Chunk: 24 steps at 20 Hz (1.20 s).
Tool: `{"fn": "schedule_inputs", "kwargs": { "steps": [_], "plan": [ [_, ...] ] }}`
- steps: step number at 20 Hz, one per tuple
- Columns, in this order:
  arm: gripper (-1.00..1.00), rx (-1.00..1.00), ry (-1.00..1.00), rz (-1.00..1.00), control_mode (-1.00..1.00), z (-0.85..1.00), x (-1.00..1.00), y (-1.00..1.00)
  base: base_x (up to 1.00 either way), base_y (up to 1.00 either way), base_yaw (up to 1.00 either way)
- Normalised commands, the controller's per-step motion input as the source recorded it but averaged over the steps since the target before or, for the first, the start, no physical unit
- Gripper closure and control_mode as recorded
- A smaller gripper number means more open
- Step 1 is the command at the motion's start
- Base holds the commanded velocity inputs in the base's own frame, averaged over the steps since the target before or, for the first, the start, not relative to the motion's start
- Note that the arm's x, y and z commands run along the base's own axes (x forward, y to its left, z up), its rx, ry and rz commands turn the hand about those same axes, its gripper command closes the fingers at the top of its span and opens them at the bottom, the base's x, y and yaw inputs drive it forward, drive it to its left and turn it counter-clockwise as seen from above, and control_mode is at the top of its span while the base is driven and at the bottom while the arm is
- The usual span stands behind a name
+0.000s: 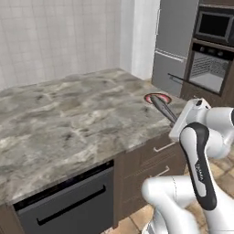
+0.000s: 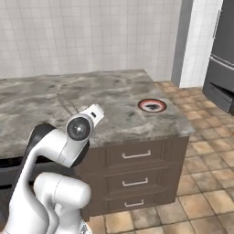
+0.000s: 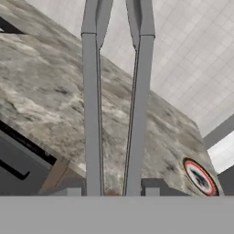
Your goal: Pick up the tongs from the counter and place them near the plate next to the oven.
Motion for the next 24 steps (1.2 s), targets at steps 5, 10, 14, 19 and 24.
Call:
{"fn": "schedule_inputs", "kwargs": {
  "steps": [5,10,14,19,24],
  "plan": [
    [1.0,0.0,0.0,0.0,1.0,0.0,0.0,0.0,0.91,-0.59,0.24],
    [1.0,0.0,0.0,0.0,1.0,0.0,0.0,0.0,0.92,-0.26,0.35],
    [1.0,0.0,0.0,0.0,1.0,0.0,0.0,0.0,0.86,-0.35,0.32],
    [1.0,0.01,0.27,0.05,-1.0,-0.29,0.29,-0.07,0.29,-0.1,0.09],
    [1.0,0.02,0.79,-0.05,-1.0,-0.66,0.61,-0.09,0.0,0.0,0.0]
  ]
}}
